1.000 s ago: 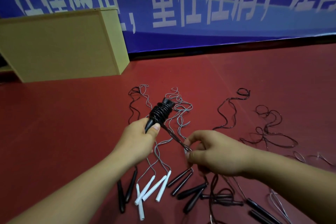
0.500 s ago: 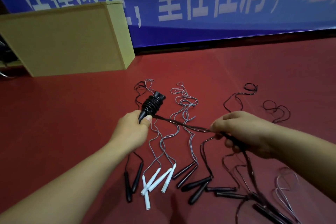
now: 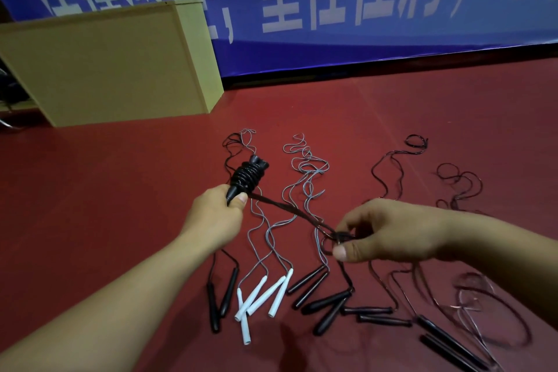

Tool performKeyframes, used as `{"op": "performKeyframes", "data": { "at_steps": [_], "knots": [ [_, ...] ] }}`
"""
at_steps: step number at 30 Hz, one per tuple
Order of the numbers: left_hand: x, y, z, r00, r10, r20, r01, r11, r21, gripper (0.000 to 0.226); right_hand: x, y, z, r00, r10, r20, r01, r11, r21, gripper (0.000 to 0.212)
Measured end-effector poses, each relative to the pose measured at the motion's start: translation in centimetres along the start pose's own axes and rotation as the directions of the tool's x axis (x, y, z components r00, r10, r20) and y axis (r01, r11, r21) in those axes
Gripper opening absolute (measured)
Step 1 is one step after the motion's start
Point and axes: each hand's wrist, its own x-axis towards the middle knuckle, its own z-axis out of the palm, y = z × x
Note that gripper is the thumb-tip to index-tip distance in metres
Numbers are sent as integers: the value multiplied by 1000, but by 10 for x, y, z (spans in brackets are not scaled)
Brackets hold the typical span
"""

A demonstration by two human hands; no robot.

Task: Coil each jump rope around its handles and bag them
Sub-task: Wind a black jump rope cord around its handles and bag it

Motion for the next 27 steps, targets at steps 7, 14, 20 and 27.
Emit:
{"op": "performKeyframes", "data": {
  "at_steps": [7,14,20,27],
  "knots": [
    [3,-8,0,999,-33,-9,34,995,90,27,1,-3,1,964,-43,-263,18,995,-97,53],
    [6,-14,0,998,-56,-10,56,994,96,23,3,1,-4,869,9,-494,-114,977,-182,33],
    [5,-11,0,999,-50,-7,50,994,102,23,4,11,-13,848,90,-522,-271,920,-283,26],
    [5,-12,0,999,-47,-6,47,993,111,25,-2,1,-17,911,106,-399,-191,965,-179,20]
  ]
}}
